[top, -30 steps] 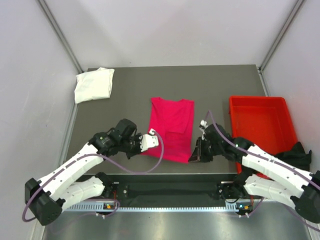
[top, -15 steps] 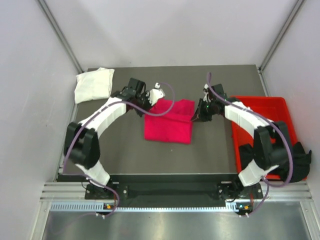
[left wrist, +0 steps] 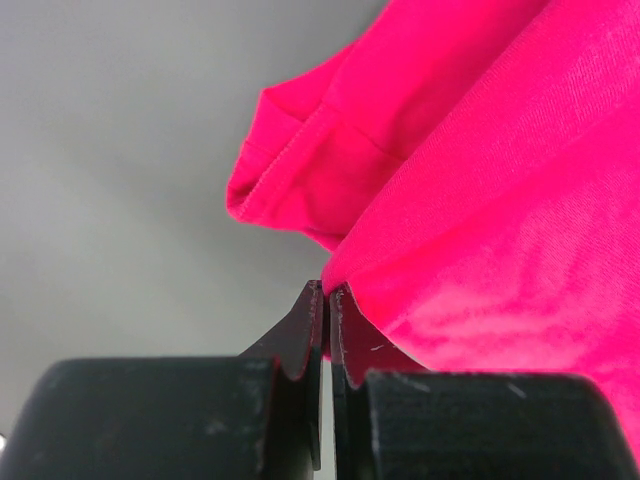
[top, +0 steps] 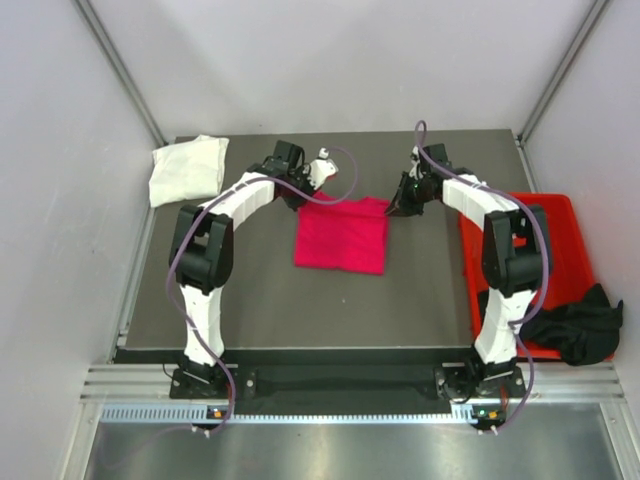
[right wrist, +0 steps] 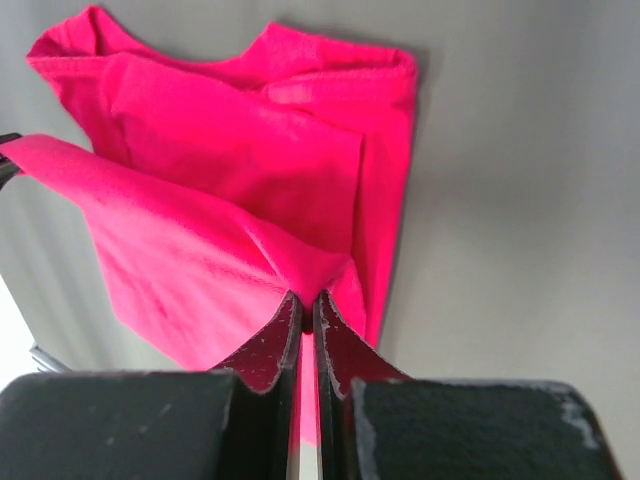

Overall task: Fold and stack the t-shirts
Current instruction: Fold the tshirt

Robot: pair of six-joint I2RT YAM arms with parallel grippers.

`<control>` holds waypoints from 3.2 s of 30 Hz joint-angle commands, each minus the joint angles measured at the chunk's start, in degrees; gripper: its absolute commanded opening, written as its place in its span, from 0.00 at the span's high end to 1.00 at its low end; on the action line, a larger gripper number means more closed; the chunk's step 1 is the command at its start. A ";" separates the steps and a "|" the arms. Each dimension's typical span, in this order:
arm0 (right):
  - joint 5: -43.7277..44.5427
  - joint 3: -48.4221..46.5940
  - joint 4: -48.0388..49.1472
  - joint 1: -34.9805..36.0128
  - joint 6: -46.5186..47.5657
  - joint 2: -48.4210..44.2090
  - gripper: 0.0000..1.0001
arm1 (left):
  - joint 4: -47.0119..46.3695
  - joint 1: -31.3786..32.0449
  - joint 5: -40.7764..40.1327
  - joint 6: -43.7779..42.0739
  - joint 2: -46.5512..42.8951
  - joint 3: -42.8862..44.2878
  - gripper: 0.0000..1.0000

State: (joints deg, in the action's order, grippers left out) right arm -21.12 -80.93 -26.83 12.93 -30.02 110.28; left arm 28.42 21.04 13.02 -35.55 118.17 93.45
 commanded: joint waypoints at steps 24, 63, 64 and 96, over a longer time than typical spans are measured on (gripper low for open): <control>12.26 3.94 13.03 2.54 9.19 -2.90 0.50 | -11.64 -7.85 14.92 16.74 -2.25 -3.72 0.44; 14.62 5.86 23.67 3.51 6.12 -3.67 1.00 | -13.92 -7.59 27.06 23.60 2.42 3.23 1.00; 14.88 6.04 23.75 3.51 6.03 -3.67 1.00 | -14.01 -7.42 27.06 23.51 2.24 3.23 1.00; 18.84 -2.57 20.51 1.31 3.74 5.22 0.59 | -15.77 -6.97 8.69 32.46 7.96 7.29 0.34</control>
State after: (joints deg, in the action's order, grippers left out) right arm -2.15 -80.58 -6.48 14.50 -27.11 117.30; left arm 14.04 14.39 24.80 -6.83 131.66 101.95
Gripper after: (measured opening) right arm 0.380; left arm 0.641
